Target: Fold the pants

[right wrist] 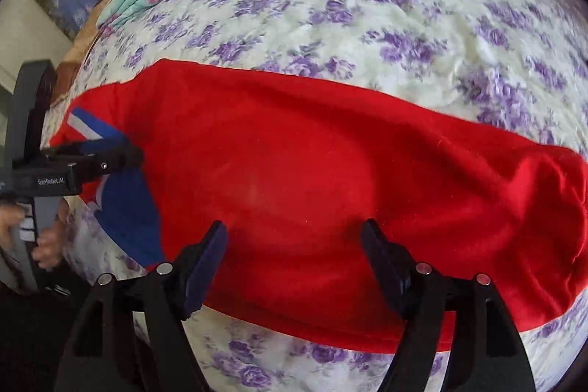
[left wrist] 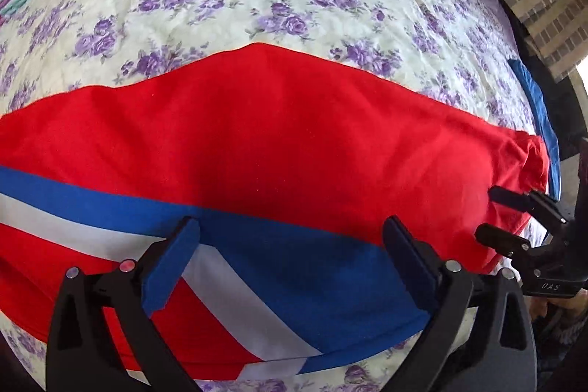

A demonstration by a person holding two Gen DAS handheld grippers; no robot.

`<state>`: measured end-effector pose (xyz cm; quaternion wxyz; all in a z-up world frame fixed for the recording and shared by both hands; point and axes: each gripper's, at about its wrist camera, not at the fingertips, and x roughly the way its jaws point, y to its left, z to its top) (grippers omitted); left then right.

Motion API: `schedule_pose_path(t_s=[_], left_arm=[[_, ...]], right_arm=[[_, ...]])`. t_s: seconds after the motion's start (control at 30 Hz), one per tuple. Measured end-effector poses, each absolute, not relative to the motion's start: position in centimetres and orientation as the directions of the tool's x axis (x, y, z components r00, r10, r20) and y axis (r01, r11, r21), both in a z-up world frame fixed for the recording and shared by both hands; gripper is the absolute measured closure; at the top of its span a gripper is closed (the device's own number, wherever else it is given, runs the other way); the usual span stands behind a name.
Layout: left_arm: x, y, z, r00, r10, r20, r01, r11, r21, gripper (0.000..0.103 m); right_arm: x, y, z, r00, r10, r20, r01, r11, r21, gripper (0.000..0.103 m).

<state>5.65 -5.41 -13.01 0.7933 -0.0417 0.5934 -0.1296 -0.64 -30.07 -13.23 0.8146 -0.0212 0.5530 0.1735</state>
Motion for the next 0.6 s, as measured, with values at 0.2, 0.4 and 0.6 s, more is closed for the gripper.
schedule_pose_path(t_s=[0.2,0.4,0.6], left_arm=[[7.4,-3.2,-8.9,0.392,-0.387,-0.834,0.109,0.92,-0.376,0.006],[11.9,-4.6,-12.1,0.334,-0.232,-0.914,0.06,0.973,-0.225,0.006],[12.4,-6.0,-13.6,0.319,-0.108,-0.942,0.078,0.993,-0.087,0.005]], right_arm=[[-3.8,-27.1,-10.6,0.389,0.326,-0.861,-0.544,0.836,0.071,0.026],[-4.5,-24.5,-14.2,0.331,0.225,-0.916,-0.621,0.783,-0.032,0.01],[-4.8,-24.3,-14.3,0.32,0.234,-0.918,-0.633,0.774,-0.023,0.007]])
